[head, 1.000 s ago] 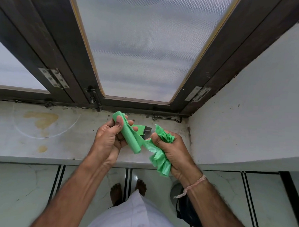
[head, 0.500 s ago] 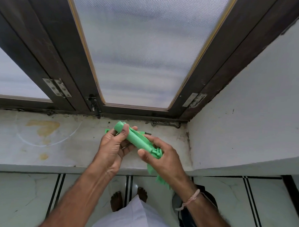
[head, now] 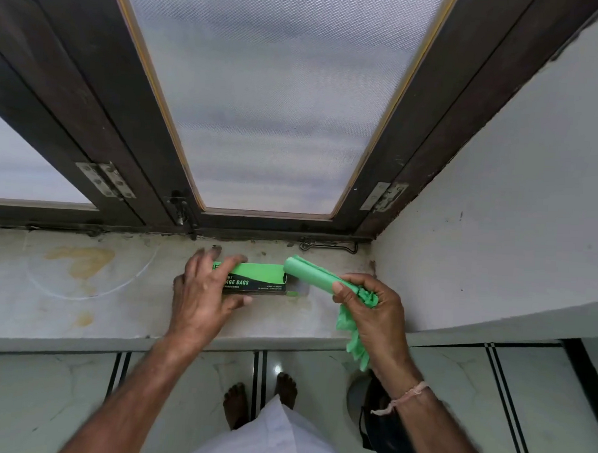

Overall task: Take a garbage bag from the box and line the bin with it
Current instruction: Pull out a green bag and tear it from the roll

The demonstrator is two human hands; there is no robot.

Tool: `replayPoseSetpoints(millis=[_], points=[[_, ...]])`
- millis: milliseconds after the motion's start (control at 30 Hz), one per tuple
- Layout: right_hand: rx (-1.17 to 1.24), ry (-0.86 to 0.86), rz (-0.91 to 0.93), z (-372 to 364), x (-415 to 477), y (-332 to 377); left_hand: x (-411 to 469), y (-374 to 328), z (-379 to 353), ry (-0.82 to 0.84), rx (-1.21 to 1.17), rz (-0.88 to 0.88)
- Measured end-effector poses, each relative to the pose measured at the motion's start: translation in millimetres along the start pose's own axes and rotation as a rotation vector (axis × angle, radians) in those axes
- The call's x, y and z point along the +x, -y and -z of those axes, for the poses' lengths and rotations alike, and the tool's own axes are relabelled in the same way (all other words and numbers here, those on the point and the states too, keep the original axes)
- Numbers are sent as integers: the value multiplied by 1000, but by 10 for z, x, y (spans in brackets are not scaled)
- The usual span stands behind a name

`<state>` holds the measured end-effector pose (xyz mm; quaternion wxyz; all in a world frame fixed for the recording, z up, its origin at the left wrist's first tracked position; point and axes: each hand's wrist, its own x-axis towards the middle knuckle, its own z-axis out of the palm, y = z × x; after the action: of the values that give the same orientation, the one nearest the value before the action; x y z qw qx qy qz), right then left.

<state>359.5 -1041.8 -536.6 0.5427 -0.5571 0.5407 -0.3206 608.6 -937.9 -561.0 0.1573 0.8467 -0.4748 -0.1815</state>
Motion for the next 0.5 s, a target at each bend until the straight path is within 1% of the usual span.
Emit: replayPoseSetpoints(millis=[133, 300, 400, 500], points=[[-9, 20, 0, 99, 1, -59, 15, 29, 43, -45, -161, -41], [-75, 91, 50, 97, 0, 18, -46, -40, 112, -12, -325, -119], [-134, 196, 83, -30, 41, 130, -95, -146, 88, 26, -362, -152], [-249, 312, 129, -153, 37, 232, -142, -239, 77, 16, -442, -158]])
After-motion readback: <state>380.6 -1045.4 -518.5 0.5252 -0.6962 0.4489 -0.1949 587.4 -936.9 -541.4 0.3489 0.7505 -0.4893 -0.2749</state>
